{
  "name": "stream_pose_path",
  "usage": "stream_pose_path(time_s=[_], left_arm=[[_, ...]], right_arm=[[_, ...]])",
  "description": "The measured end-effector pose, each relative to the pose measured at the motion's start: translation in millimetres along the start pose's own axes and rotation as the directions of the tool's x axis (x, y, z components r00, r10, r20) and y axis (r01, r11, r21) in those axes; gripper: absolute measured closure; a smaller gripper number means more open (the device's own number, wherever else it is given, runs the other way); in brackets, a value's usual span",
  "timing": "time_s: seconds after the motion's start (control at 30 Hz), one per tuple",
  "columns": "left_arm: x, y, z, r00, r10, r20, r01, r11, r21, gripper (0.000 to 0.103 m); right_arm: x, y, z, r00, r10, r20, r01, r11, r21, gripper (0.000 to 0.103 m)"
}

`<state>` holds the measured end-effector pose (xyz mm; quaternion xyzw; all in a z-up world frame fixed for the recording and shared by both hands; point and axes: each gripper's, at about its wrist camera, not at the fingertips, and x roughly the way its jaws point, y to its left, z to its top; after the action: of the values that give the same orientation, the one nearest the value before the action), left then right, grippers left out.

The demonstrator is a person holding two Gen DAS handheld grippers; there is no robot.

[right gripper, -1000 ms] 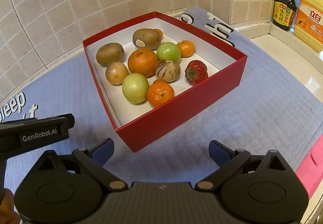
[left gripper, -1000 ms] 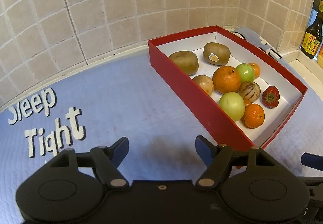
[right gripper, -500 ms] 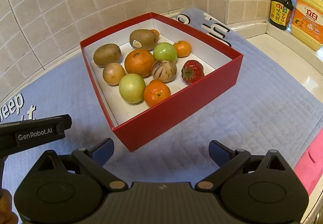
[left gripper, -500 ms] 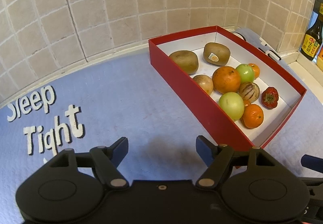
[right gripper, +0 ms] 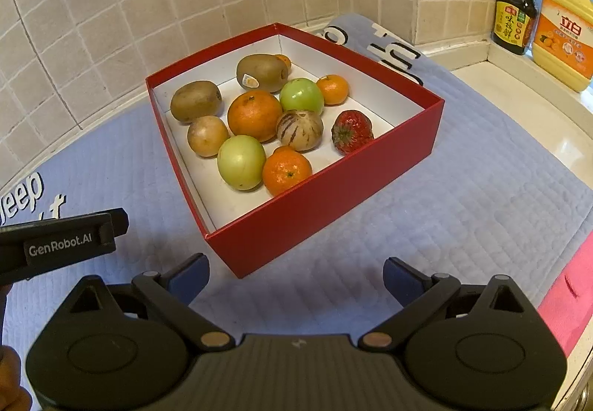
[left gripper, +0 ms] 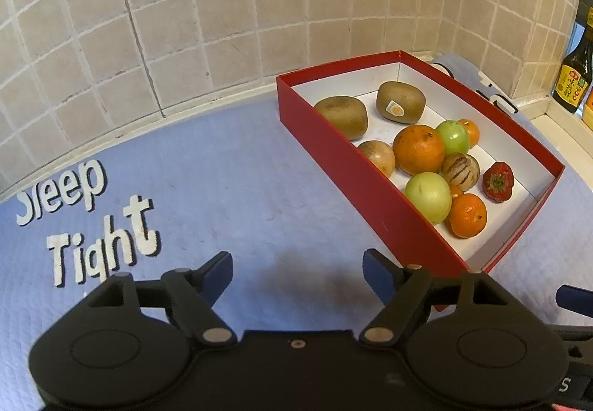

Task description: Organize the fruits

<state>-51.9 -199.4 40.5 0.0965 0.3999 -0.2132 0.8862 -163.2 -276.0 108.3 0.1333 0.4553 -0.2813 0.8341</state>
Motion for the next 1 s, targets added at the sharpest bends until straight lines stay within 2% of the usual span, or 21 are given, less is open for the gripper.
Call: stream_pose_path(time_s=[1.0], left_arm=[[-0.5, -3.2, -1.4, 1.0, 0.006, -0.006, -0.006, 1.0, 0.01, 0.009]], right_arm=[[-3.8, 1.5, -4.0, 1.0, -0.007, 0.006, 0.007, 1.0, 0.024, 0.002]])
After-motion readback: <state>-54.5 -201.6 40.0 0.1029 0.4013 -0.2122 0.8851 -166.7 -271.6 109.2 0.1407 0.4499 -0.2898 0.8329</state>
